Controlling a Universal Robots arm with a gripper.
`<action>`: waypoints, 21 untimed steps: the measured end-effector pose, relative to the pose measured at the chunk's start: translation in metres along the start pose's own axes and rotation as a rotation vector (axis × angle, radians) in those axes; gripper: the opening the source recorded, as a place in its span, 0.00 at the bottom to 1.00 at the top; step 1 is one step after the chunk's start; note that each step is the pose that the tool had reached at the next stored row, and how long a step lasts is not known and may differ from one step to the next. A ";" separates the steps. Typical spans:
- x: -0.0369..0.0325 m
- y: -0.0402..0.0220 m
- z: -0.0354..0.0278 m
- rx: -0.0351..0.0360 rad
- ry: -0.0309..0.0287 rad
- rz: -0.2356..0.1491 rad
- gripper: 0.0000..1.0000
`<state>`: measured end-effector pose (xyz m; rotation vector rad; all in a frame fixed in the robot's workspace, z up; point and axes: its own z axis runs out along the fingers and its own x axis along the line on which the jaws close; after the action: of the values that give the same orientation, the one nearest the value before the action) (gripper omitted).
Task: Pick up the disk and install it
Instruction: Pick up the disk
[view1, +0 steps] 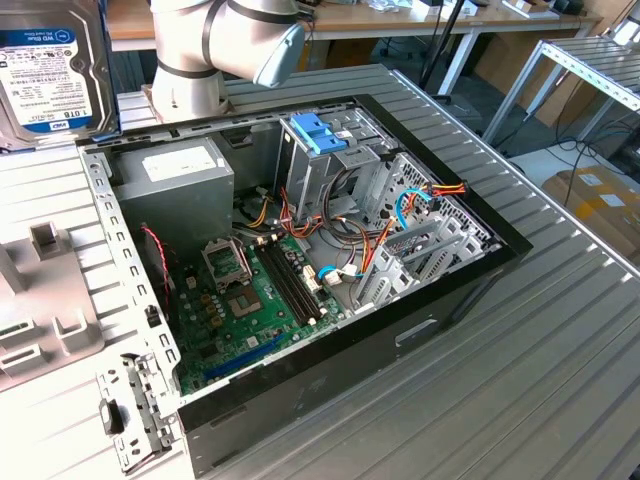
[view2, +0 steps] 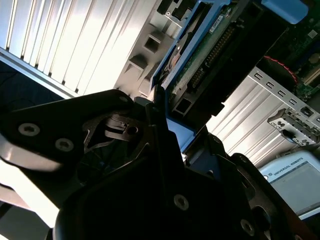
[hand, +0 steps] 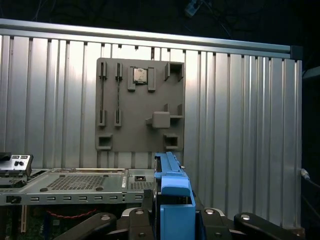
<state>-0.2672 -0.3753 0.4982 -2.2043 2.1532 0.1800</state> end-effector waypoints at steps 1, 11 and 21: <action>0.0008 -0.0002 -0.0001 0.0000 0.0000 0.000 0.37; 0.0052 -0.0009 -0.0005 0.0000 0.0000 0.000 0.37; 0.0094 -0.0016 -0.0010 0.0000 0.0000 0.000 0.37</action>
<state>-0.2653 -0.3847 0.4980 -2.2043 2.1532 0.1800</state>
